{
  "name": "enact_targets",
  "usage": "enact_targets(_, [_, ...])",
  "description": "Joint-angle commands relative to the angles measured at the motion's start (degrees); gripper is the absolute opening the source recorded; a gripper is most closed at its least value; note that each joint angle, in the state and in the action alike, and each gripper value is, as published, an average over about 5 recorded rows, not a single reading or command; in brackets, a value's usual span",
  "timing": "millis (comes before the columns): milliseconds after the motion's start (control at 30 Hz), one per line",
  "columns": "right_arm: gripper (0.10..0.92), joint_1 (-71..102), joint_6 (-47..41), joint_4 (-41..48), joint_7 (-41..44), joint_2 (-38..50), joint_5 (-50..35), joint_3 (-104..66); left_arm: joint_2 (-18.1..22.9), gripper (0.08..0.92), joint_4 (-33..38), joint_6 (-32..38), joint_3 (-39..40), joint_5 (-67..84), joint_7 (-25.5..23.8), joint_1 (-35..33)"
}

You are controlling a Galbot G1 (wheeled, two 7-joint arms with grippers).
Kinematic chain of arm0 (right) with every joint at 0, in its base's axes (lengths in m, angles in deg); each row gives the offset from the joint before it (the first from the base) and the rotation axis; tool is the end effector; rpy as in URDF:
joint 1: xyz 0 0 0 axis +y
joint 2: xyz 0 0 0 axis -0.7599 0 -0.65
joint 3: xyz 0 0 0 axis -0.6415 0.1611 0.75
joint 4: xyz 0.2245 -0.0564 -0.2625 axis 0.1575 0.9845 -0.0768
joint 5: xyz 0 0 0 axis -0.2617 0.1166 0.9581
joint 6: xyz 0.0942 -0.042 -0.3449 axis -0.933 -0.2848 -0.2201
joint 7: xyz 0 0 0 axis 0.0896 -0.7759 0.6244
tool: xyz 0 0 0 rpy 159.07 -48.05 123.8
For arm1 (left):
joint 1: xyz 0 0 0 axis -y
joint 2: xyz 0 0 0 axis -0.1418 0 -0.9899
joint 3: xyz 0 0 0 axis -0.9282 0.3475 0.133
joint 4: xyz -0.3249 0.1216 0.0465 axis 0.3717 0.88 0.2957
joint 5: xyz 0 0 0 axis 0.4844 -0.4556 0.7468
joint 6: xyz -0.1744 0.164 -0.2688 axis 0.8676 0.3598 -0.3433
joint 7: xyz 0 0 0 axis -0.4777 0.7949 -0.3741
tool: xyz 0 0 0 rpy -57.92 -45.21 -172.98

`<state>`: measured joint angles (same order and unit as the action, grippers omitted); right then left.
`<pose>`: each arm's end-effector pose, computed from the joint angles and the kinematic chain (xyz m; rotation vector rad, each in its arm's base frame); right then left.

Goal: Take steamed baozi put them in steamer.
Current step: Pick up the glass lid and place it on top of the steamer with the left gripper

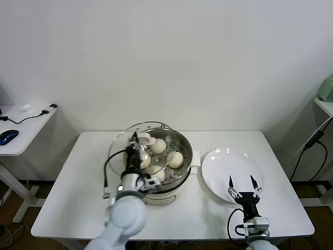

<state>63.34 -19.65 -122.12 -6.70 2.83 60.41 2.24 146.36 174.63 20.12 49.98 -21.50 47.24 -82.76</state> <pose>0.2141 -0.0750 -0.4123 -0.1065 -3.0296 0.1868 0.2790 -0.1121 -0.2331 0.0932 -2.3668 -1.9569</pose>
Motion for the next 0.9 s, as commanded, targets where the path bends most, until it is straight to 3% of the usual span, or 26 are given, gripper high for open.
enact_targets(33, [0.823,-0.54,1.50,1.51,-0.36,-0.51,0.09,0.06,8.99,0.134,-7.49,-2.53,7.88,-7.32,-1.42,4.13])
enact_targets(467, [0.823,-2.06,3.63,2.92,-2.00,-1.72,0.46,0.01,7.94,0.134,-11.96,-0.84,6.09,-12.10,1.34,2.89])
enact_targets(900, [0.823,-2.55,4.20,3.08,-2.61,-1.88,1.12,-0.06,5.58,0.134,-11.43,0.64,4.59,-13.84,1.93,1.01])
